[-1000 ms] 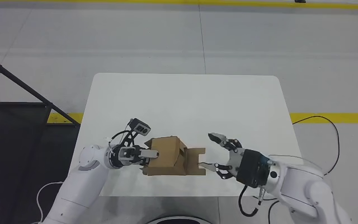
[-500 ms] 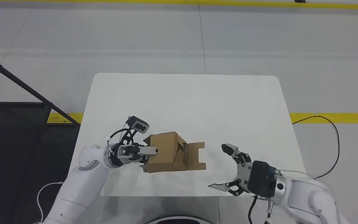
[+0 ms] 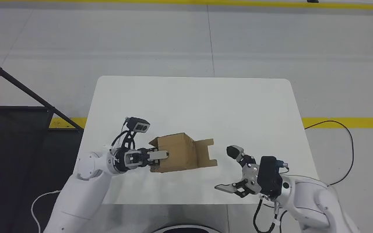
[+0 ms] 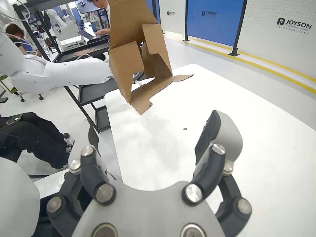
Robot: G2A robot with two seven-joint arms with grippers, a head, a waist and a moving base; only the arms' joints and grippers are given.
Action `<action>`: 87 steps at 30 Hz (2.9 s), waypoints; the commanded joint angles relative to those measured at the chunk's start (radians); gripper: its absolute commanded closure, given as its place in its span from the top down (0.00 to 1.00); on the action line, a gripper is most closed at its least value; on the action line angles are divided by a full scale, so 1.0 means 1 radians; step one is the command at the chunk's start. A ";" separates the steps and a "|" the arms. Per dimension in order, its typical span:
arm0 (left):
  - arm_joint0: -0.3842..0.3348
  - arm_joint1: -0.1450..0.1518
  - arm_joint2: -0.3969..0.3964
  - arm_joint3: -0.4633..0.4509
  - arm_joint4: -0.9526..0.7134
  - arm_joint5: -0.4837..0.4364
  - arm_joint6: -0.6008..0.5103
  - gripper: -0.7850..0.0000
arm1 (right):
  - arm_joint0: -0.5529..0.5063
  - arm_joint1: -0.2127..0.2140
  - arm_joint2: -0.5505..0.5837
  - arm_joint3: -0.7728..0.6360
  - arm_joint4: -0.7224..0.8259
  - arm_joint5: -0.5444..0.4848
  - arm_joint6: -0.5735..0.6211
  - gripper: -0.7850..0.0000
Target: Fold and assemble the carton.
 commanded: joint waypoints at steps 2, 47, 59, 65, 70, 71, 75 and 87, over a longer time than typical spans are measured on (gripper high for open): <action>0.001 0.000 0.001 -0.001 0.002 -0.001 0.001 0.00 | 0.000 0.000 0.000 0.000 0.000 0.000 0.000 1.00; 0.032 0.039 0.027 -0.081 0.259 -0.123 0.123 0.00 | 0.270 -0.003 -0.227 0.230 0.776 -0.046 0.431 1.00; 0.029 0.066 0.054 -0.081 0.318 -0.167 0.168 0.00 | 0.288 -0.003 -0.231 0.192 0.733 0.002 0.469 1.00; 0.028 0.081 0.066 -0.083 0.344 -0.189 0.190 0.00 | 0.285 -0.004 -0.225 0.166 0.680 0.039 0.451 1.00; 0.025 0.092 0.073 -0.084 0.352 -0.209 0.210 0.00 | 0.283 -0.006 -0.224 0.153 0.647 0.077 0.437 1.00; 0.026 0.094 0.074 -0.085 0.355 -0.213 0.214 0.00 | 0.284 -0.006 -0.223 0.151 0.641 0.085 0.435 1.00; 0.030 0.104 0.078 -0.088 0.360 -0.227 0.228 0.00 | 0.287 -0.008 -0.226 0.145 0.635 0.099 0.427 1.00; 0.030 0.131 0.097 -0.094 0.366 -0.268 0.268 0.00 | 0.287 -0.012 -0.218 0.145 0.616 0.133 0.396 0.89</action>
